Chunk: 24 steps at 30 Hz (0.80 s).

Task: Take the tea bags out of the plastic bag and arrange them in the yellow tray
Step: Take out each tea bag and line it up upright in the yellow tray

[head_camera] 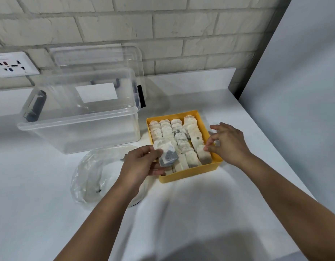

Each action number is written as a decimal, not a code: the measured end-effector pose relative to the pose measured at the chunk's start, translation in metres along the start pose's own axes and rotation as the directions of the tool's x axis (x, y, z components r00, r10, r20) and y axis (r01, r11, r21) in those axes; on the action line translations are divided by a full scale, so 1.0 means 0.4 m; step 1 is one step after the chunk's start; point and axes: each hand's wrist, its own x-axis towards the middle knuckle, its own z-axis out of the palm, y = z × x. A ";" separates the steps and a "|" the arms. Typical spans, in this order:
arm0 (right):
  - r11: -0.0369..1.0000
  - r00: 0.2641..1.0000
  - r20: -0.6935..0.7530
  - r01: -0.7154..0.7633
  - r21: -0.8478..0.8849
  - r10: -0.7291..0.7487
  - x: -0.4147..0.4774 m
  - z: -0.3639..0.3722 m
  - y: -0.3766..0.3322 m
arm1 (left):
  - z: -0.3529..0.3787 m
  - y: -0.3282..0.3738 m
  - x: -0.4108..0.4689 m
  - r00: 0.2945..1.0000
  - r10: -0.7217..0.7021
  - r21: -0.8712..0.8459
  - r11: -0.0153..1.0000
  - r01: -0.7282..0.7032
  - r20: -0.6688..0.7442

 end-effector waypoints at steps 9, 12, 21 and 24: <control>0.983 0.986 -0.169 -0.025 -0.184 -0.006 0.031 0.027 -0.029 | -0.004 -0.009 0.008 1.000 0.001 0.006 1.000 -0.001 -0.006; 0.972 0.989 -0.151 -0.043 -0.231 0.008 0.038 0.032 -0.032 | 0.000 -0.016 0.012 1.000 -0.008 -0.002 1.000 0.008 -0.003; 0.946 0.987 -0.159 -0.083 -0.313 0.034 0.004 0.022 -0.051 | -0.014 -0.003 0.034 0.999 0.029 0.045 0.999 -0.028 -0.031; 0.943 0.987 -0.157 -0.088 -0.320 0.039 -0.005 0.012 -0.054 | -0.011 -0.003 0.035 0.999 0.040 0.071 0.997 -0.038 -0.023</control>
